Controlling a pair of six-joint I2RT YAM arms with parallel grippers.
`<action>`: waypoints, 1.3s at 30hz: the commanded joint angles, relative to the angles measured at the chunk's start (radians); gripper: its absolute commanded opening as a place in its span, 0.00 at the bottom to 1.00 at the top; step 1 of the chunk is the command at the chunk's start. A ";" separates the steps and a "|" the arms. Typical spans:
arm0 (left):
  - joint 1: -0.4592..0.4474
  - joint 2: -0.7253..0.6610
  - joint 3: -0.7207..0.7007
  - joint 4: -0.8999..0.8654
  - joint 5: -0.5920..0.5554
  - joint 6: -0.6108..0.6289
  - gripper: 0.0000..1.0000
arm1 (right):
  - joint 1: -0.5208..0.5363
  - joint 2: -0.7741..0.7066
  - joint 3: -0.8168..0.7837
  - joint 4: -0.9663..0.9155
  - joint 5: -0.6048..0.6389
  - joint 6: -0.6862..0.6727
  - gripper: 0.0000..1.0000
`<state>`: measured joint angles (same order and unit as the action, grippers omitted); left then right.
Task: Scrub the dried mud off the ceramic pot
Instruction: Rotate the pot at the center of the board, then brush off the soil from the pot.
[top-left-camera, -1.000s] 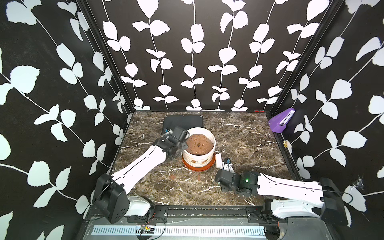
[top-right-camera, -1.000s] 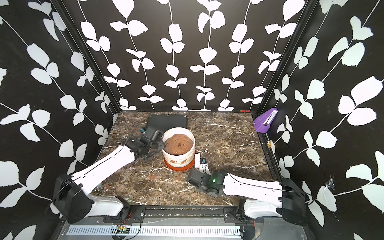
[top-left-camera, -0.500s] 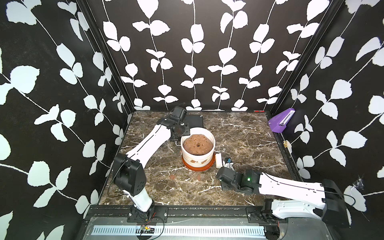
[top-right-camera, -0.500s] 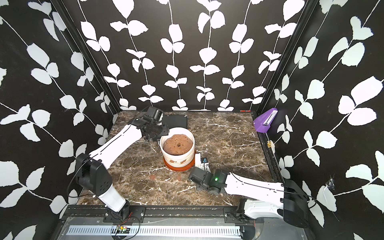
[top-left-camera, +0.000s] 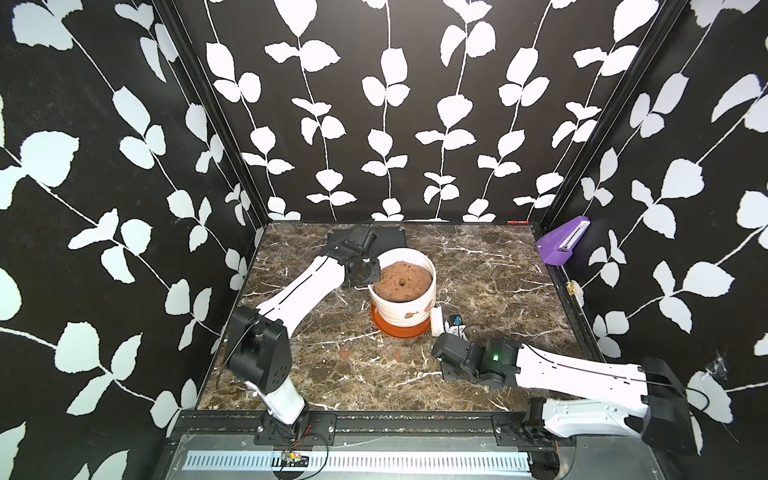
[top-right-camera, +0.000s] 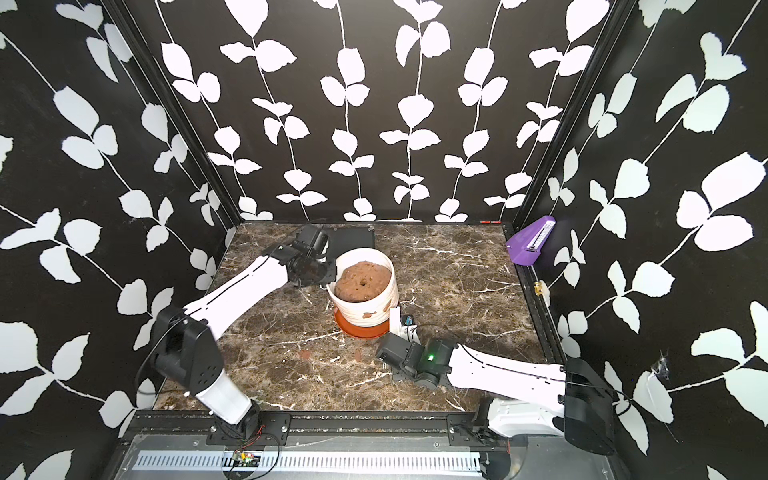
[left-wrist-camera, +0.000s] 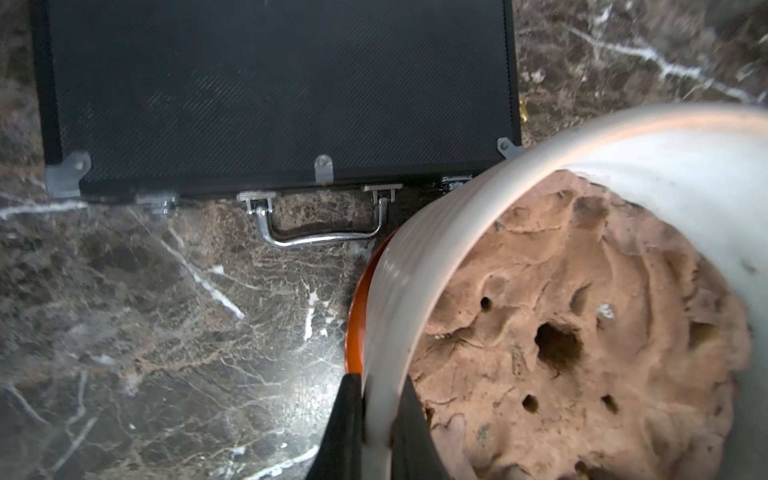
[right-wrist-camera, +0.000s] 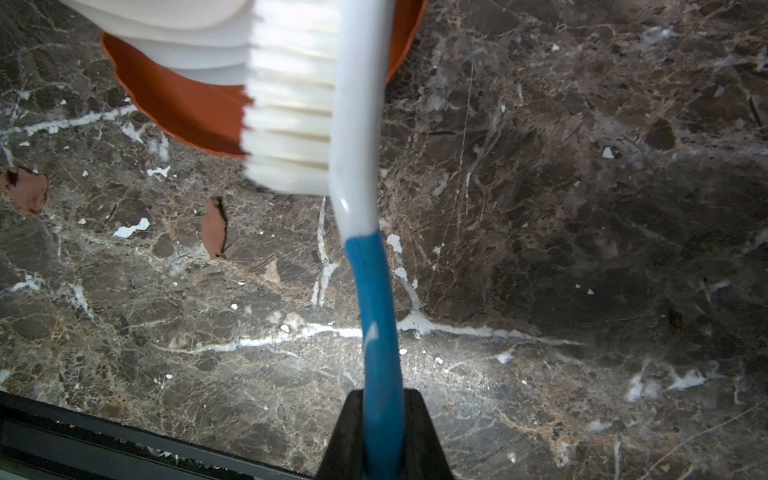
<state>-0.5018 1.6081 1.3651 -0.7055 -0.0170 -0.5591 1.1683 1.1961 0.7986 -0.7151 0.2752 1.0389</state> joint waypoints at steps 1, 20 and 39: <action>0.014 -0.088 -0.086 0.021 0.026 -0.185 0.00 | -0.029 0.002 0.037 0.000 0.023 -0.017 0.00; -0.078 -0.085 0.015 -0.081 0.067 -0.099 0.30 | -0.174 0.006 0.053 0.026 -0.035 -0.140 0.00; -0.078 -0.050 0.012 -0.093 0.004 -0.046 0.00 | -0.363 0.196 0.113 0.160 -0.032 -0.471 0.00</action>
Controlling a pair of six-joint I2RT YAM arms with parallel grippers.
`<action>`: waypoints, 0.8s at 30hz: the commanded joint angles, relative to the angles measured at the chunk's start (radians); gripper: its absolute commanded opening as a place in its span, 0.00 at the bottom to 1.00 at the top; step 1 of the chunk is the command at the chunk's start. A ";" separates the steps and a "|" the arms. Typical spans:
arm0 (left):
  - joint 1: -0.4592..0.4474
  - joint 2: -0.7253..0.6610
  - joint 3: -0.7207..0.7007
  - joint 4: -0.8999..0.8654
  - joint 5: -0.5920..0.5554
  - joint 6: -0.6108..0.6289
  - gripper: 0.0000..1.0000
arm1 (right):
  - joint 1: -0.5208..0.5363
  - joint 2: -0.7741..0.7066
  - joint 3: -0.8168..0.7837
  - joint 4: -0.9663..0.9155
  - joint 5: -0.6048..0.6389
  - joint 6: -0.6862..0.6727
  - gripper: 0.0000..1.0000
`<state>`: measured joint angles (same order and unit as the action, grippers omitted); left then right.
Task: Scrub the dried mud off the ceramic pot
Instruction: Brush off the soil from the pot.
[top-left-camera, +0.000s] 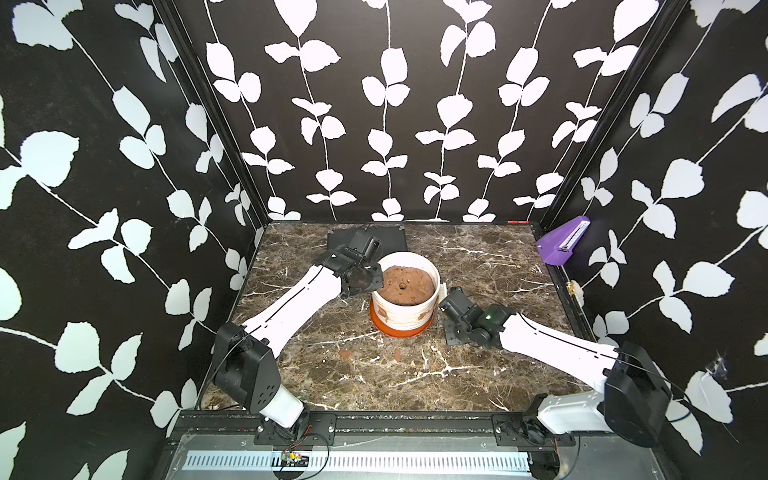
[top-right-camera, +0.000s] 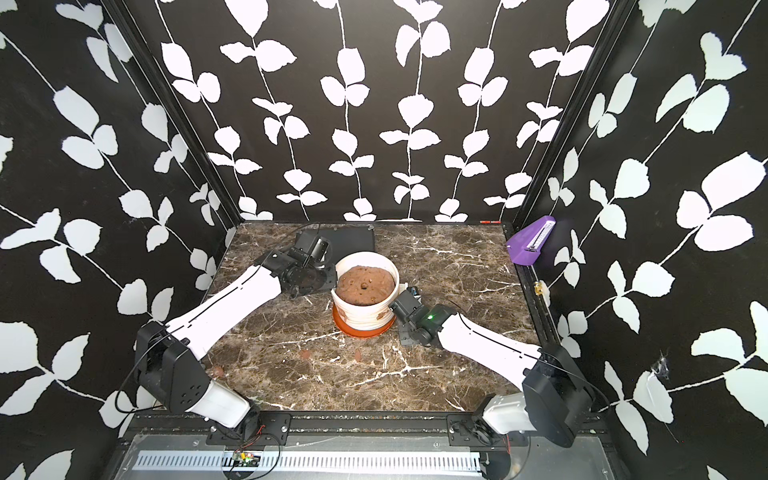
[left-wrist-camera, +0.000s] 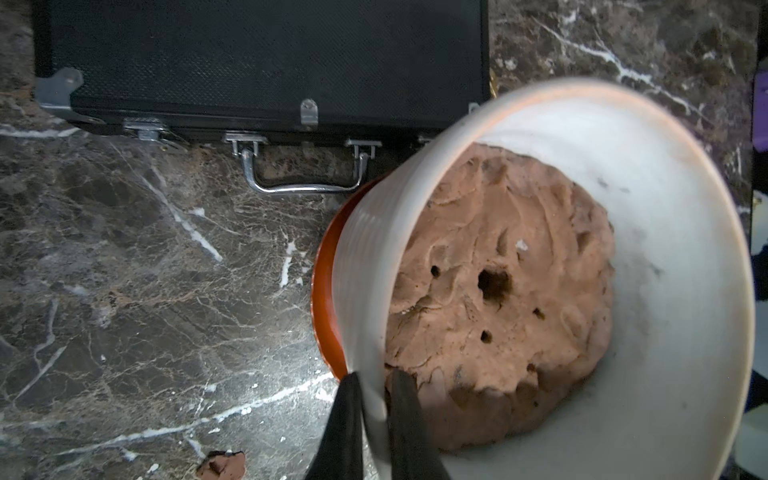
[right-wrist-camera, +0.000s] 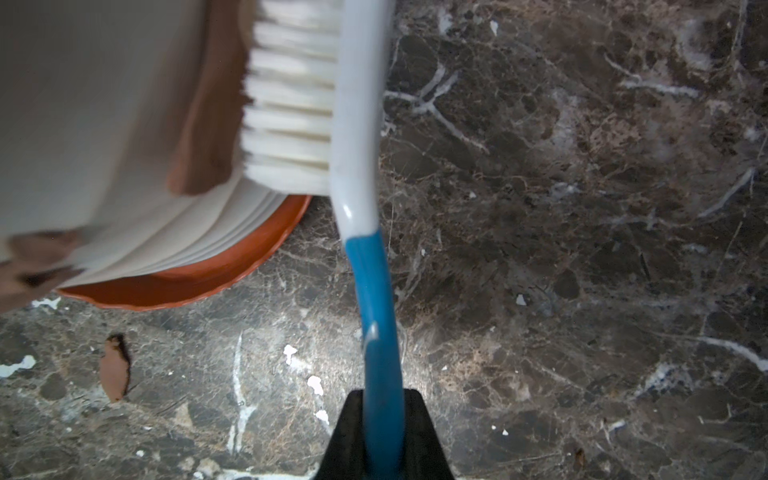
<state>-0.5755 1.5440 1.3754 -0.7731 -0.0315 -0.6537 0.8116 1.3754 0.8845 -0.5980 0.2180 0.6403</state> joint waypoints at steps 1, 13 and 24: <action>-0.004 0.014 0.001 -0.025 0.018 0.048 0.00 | -0.008 0.023 0.029 0.052 0.019 -0.085 0.00; -0.004 -0.007 -0.005 -0.009 0.004 0.025 0.00 | 0.103 -0.139 -0.100 0.101 -0.049 -0.036 0.00; -0.004 -0.013 -0.034 0.006 -0.003 0.004 0.00 | 0.363 -0.080 -0.075 0.089 -0.003 0.099 0.00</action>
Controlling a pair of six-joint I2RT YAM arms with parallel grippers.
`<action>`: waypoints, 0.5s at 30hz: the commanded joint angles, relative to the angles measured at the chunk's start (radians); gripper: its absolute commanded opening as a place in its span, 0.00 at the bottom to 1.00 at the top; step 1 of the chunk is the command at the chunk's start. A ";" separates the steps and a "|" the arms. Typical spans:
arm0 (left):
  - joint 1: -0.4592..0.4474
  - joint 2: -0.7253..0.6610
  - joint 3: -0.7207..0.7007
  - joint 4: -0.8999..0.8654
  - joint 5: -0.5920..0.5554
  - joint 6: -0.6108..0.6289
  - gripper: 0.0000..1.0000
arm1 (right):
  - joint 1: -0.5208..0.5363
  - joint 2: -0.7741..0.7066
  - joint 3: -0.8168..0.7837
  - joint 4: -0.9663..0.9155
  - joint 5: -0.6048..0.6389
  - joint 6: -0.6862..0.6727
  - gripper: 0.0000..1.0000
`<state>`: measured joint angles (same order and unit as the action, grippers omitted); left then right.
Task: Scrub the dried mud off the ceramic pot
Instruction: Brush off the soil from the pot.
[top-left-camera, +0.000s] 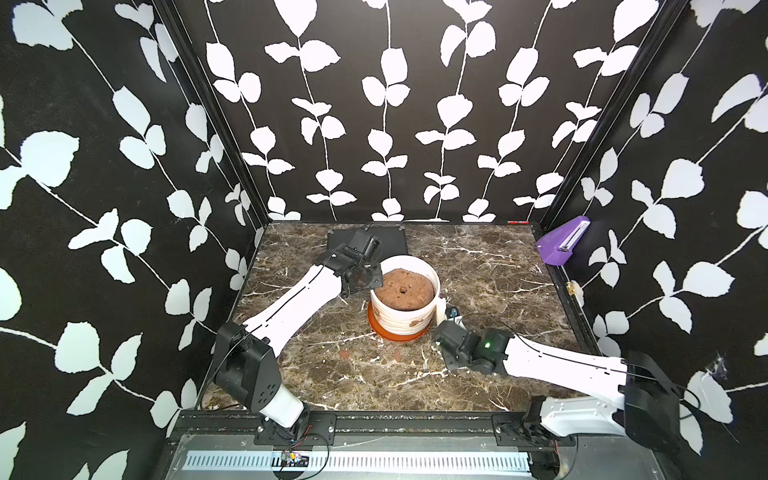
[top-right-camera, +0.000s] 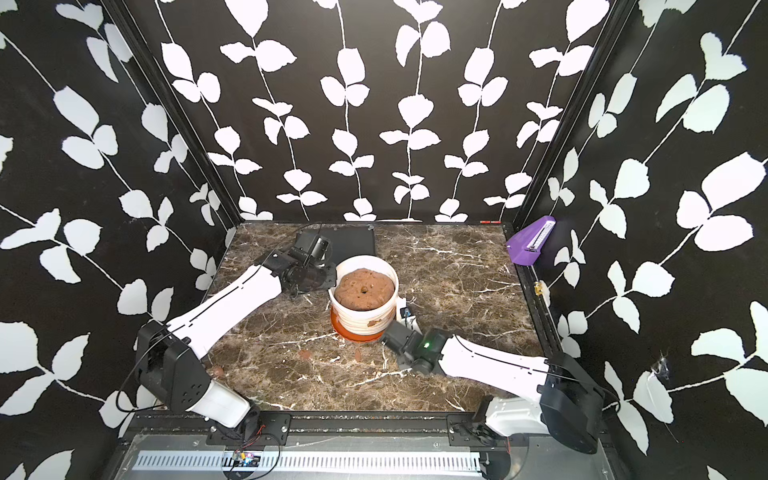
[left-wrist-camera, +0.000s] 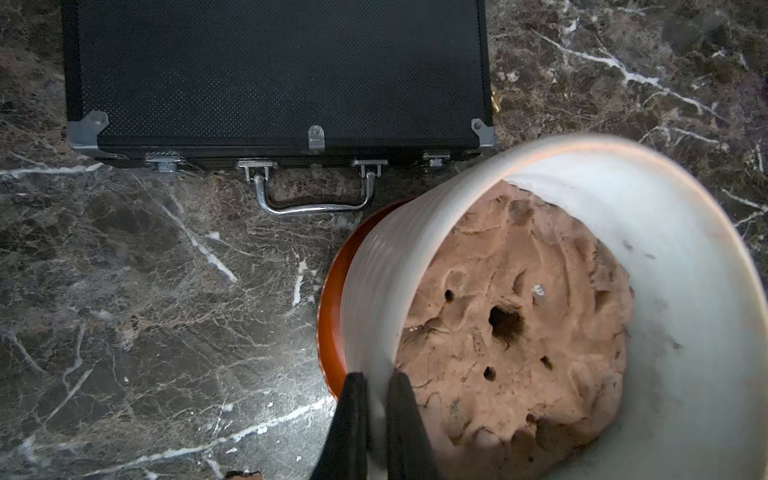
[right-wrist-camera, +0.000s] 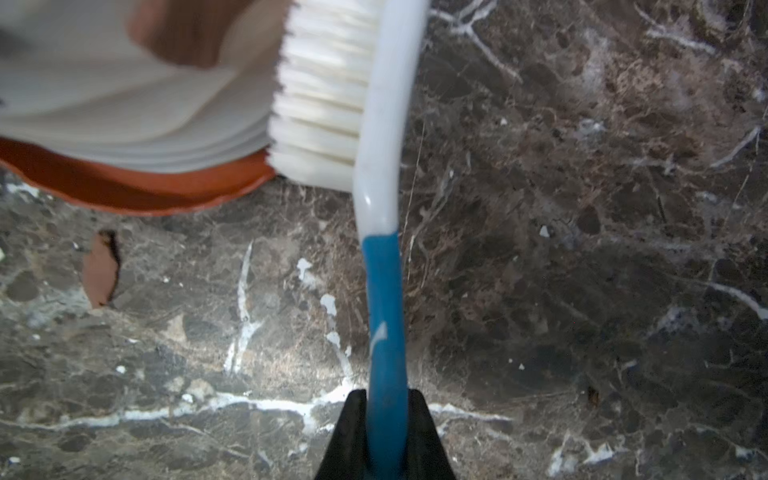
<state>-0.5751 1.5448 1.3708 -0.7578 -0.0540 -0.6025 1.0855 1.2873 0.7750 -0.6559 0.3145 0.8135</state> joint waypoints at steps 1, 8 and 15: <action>-0.005 -0.014 -0.030 -0.008 0.019 -0.049 0.00 | 0.113 0.010 0.037 0.141 -0.088 -0.064 0.00; -0.003 -0.015 -0.044 0.006 0.014 -0.061 0.00 | 0.267 -0.032 0.044 0.040 0.023 0.039 0.00; -0.005 -0.018 -0.044 0.008 0.009 -0.059 0.00 | 0.208 -0.191 -0.057 -0.173 0.090 0.224 0.00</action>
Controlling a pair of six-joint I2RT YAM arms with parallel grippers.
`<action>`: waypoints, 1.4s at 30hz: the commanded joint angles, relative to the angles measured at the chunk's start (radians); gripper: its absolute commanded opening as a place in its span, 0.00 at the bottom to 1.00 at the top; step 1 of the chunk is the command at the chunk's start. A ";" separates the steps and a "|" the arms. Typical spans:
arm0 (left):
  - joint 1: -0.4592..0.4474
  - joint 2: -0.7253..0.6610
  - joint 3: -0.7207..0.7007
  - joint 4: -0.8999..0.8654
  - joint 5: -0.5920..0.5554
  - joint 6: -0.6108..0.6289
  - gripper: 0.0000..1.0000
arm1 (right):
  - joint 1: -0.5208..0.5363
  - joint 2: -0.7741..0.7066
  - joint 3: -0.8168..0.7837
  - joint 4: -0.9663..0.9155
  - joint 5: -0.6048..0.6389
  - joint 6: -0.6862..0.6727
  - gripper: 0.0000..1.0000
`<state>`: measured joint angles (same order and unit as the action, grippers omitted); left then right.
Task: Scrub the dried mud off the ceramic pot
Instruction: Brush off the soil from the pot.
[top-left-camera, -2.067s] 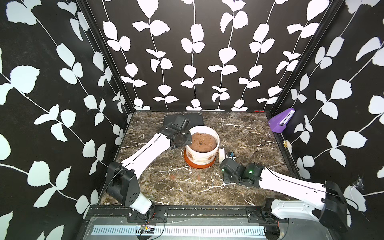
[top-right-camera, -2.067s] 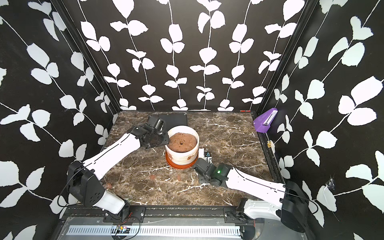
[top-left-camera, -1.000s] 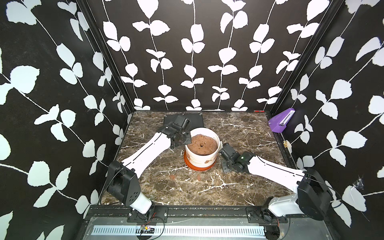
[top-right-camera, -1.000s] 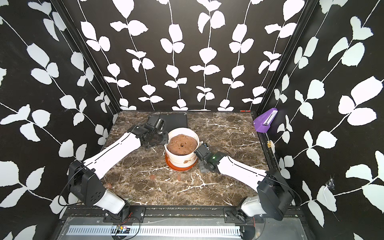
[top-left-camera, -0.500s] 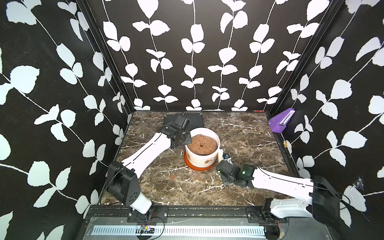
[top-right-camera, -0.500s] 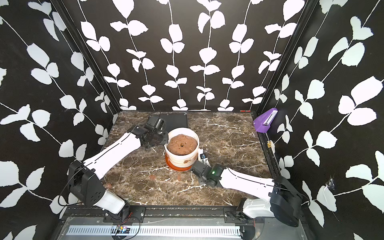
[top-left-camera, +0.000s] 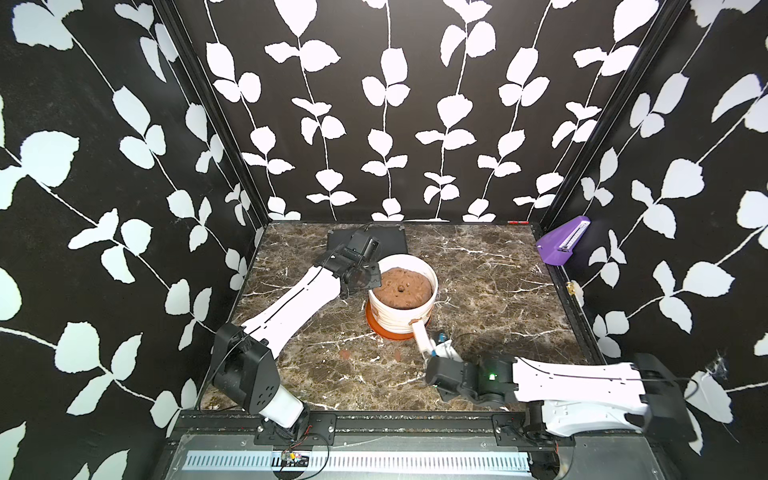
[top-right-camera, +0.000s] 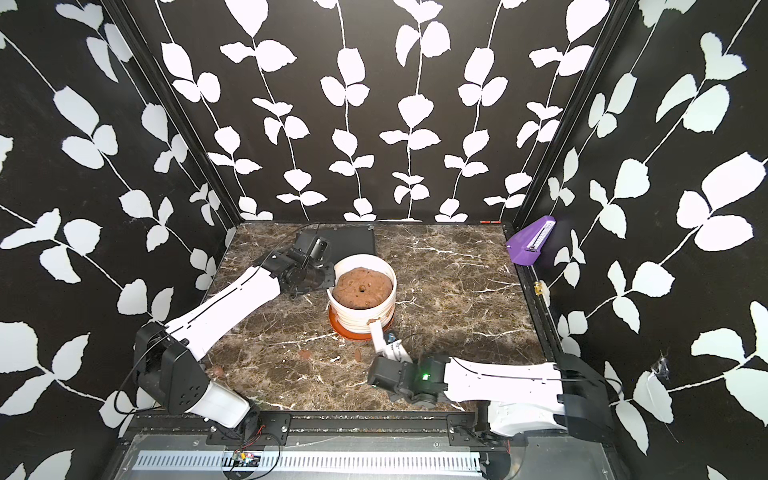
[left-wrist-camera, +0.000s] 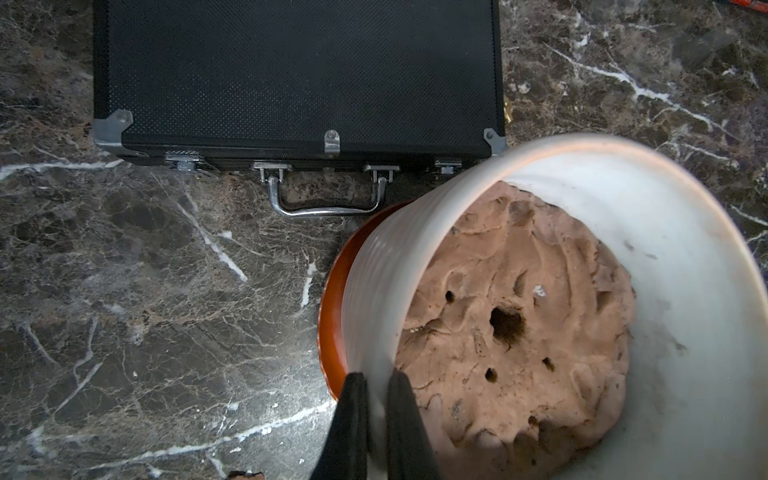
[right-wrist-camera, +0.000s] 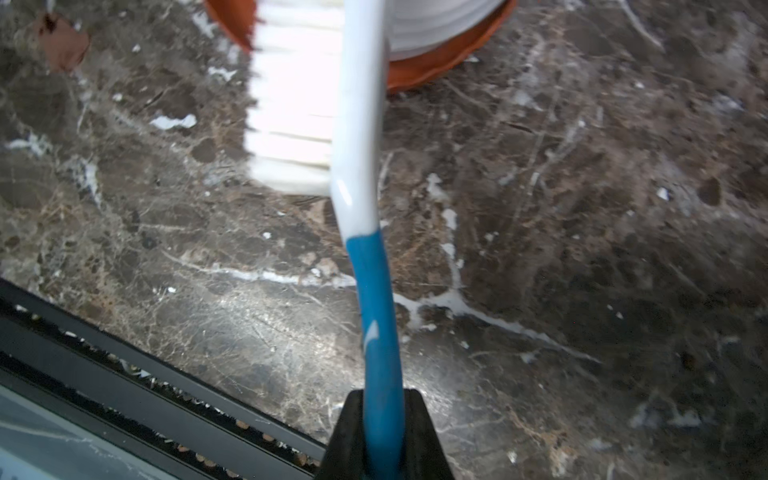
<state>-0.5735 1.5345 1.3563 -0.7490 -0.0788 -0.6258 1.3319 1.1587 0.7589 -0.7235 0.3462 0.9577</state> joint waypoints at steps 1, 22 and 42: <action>-0.007 -0.008 -0.027 -0.002 0.034 -0.034 0.00 | -0.065 -0.084 -0.050 -0.120 0.054 0.074 0.00; -0.006 -0.005 -0.032 -0.008 0.032 -0.035 0.00 | -0.288 0.117 0.137 0.085 -0.091 -0.239 0.00; -0.006 -0.007 -0.050 0.003 0.024 -0.040 0.00 | 0.040 0.161 0.107 -0.019 -0.033 -0.087 0.00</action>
<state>-0.5755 1.5246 1.3399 -0.7315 -0.0837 -0.6289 1.3499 1.2793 0.8474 -0.7361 0.2771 0.8326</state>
